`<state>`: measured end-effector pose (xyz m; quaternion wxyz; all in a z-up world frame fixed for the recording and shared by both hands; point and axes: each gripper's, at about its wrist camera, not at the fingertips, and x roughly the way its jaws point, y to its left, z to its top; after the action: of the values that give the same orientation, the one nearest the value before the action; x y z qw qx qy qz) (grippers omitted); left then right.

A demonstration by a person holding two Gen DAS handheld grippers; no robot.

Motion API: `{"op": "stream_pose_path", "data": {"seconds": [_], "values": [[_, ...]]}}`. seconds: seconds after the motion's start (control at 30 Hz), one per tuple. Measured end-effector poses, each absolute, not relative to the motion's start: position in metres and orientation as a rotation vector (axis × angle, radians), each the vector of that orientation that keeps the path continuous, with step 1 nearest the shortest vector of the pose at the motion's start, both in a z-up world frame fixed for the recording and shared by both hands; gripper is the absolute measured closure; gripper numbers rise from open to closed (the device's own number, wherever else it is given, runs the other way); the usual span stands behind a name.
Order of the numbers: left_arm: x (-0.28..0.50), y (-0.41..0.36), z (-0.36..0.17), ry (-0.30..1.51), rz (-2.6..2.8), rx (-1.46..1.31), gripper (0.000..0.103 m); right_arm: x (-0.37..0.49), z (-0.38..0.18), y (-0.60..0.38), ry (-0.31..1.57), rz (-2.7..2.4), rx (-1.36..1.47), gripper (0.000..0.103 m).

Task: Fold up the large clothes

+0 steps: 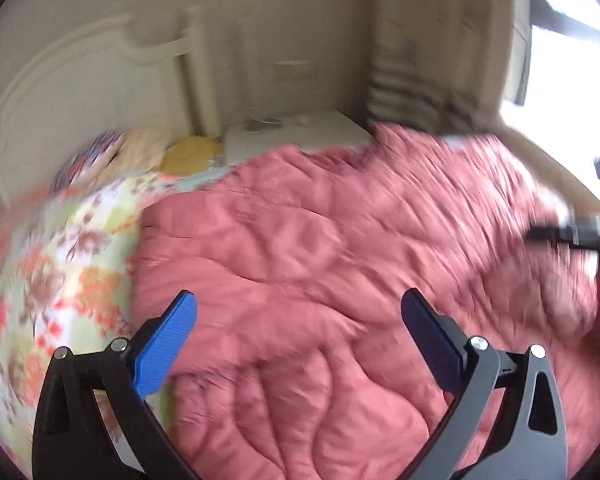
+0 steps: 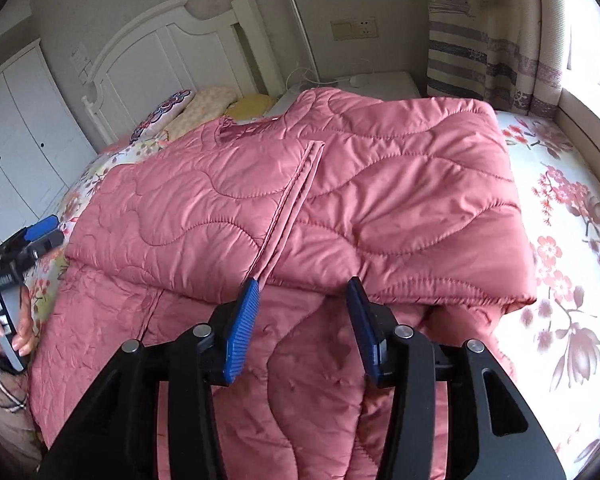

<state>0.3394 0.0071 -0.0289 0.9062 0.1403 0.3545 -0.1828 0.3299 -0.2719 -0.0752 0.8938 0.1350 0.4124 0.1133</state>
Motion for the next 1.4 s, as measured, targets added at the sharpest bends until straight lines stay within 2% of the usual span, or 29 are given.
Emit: {"op": "stream_pose_path", "data": {"seconds": [0.17,0.27,0.47,0.5,0.53,0.57,0.6,0.63,0.67,0.7,0.73,0.77,0.83,0.93,1.17,1.3,1.33,1.4], "values": [[0.325,-0.069,-0.065,0.749,-0.514,0.504,0.002,0.345,-0.077,-0.283,0.827,0.380,0.579,0.057],[0.332,-0.103,-0.077,0.740,-0.511,0.580,0.002,0.351,-0.072,-0.276,0.825,0.443,0.642,0.056],[0.359,-0.131,-0.078,0.752,-0.517,0.534,0.002,0.354,-0.065,-0.264,0.792,0.582,0.770,0.054],[0.362,-0.133,-0.077,0.740,-0.514,0.527,0.004,0.353,-0.064,-0.264,0.787,0.600,0.790,0.054],[0.364,-0.133,-0.075,0.717,-0.513,0.506,0.022,0.351,-0.061,-0.263,0.777,0.617,0.804,0.054],[0.364,-0.133,-0.072,0.708,-0.534,0.475,0.033,0.349,-0.058,-0.264,0.760,0.640,0.818,0.054],[0.365,-0.129,-0.066,0.706,-0.569,0.424,0.055,0.347,-0.054,-0.267,0.741,0.654,0.825,0.054],[0.366,-0.125,-0.061,0.695,-0.584,0.392,0.067,0.344,-0.049,-0.270,0.721,0.655,0.822,0.054],[0.366,-0.121,-0.056,0.678,-0.590,0.369,0.072,0.340,-0.044,-0.275,0.697,0.647,0.813,0.053],[0.369,-0.113,-0.048,0.672,-0.595,0.328,0.086,0.338,-0.041,-0.280,0.683,0.637,0.810,0.050],[0.375,-0.104,-0.041,0.690,-0.619,0.256,0.090,0.336,-0.039,-0.286,0.672,0.612,0.808,0.042],[0.382,-0.090,-0.032,0.707,-0.654,0.147,0.090,0.334,-0.039,-0.290,0.667,0.576,0.796,0.038],[0.401,-0.054,-0.009,0.719,-0.699,-0.075,0.090,0.330,-0.037,-0.286,0.685,0.455,0.667,0.037],[0.422,-0.016,0.022,0.710,-0.751,-0.256,0.090,0.333,-0.039,-0.244,0.762,0.381,0.391,0.037],[0.423,-0.012,0.037,0.729,-0.752,-0.255,0.090,0.359,-0.066,-0.111,0.855,0.384,-0.175,0.034],[0.421,-0.001,0.037,0.727,-0.751,-0.269,0.090,0.362,-0.086,-0.079,0.818,0.325,-0.410,0.032],[0.423,0.000,0.037,0.726,-0.761,-0.268,0.090,0.365,-0.085,-0.080,0.821,0.328,-0.409,0.034],[0.422,0.001,0.040,0.723,-0.775,-0.255,0.090,0.367,-0.082,-0.083,0.813,0.340,-0.393,0.049]]}}
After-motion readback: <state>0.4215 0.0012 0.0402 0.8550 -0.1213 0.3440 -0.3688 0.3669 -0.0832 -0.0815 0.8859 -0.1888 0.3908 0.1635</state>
